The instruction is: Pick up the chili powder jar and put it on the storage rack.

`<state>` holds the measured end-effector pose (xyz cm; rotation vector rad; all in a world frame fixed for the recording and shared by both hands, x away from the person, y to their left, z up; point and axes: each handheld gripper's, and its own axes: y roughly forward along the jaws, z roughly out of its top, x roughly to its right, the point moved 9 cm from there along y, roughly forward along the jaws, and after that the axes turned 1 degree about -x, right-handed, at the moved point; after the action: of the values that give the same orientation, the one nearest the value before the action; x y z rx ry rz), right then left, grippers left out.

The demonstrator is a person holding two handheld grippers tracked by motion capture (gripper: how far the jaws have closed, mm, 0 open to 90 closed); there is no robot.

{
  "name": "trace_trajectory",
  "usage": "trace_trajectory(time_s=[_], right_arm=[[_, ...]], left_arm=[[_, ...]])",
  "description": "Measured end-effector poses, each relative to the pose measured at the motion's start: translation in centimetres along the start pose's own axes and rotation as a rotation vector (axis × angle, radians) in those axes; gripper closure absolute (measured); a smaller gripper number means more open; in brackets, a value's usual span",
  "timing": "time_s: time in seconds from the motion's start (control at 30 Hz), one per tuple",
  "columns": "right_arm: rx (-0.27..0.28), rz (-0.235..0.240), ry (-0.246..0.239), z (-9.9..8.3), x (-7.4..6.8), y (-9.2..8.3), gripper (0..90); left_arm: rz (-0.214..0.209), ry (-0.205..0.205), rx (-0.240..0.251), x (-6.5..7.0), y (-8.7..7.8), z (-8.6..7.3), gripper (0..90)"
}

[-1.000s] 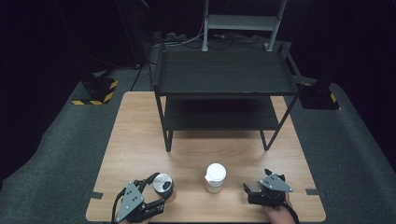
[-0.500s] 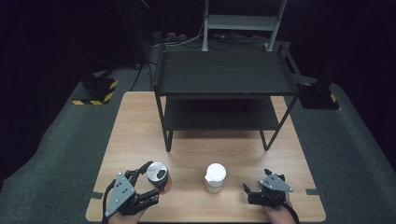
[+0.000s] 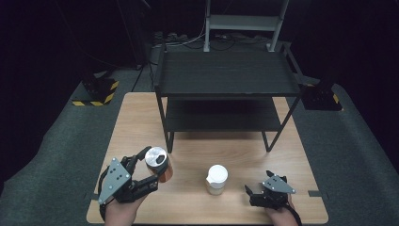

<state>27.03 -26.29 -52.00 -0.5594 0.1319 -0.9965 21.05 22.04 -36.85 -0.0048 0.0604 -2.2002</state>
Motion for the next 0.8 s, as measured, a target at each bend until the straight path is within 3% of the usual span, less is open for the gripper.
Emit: trace_trajectory(time_s=[0.37,0.8], right_arm=[[0.001,0.002,0.001,0.0,0.0,0.0,0.2],[0.004,0.0,0.002,0.0,0.0,0.0,0.2]], left_arm=[[0.002,0.021,0.026,-0.3,1.3,2.5,34.5],[-0.005,0.013,0.073,-0.5,2.8,5.1,34.5]])
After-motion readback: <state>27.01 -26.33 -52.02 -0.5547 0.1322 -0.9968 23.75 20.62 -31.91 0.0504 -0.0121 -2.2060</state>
